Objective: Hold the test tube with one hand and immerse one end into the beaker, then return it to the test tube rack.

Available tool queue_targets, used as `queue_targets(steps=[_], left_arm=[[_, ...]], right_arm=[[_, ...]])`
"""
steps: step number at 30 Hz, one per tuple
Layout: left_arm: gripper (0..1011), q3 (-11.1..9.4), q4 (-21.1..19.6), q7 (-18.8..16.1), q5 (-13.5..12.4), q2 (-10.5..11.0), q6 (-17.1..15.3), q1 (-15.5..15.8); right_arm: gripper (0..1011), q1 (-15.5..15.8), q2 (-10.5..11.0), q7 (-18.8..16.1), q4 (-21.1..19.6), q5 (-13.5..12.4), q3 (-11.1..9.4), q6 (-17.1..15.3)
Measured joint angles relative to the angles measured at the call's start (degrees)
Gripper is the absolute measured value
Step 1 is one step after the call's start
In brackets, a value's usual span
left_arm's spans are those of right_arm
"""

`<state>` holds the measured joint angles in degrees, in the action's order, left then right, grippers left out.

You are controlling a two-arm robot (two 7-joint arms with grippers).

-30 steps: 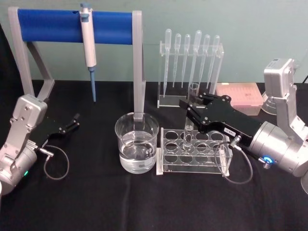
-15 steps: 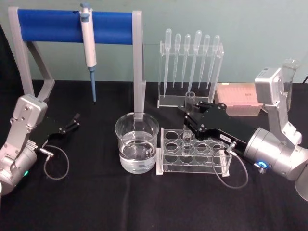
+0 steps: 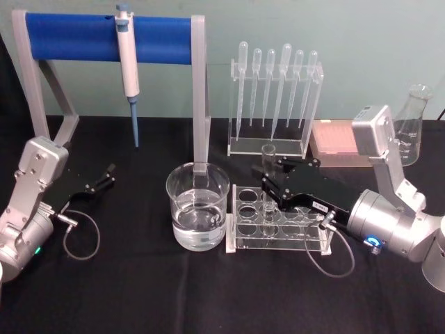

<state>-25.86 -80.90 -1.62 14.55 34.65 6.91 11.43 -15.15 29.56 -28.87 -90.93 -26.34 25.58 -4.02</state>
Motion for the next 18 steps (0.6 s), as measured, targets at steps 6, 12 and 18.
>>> queue_targets(steps=[6,12,18], left_arm=[[1000,0.0,0.0,0.0,0.0,0.0,0.0,0.0],[1000,0.0,0.0,0.0,0.0,0.0,0.0,0.0],[1000,0.0,0.0,0.0,0.0,0.0,0.0,0.0]], right_arm=[[329,-0.3,0.0,0.0,0.1,0.6,0.5,-1.2],[486,1.3,1.2,1.3,-2.5,0.5,-0.3,-3.3],[689,6.4,3.9,4.1,-7.7,-0.7,-3.3,-4.7]])
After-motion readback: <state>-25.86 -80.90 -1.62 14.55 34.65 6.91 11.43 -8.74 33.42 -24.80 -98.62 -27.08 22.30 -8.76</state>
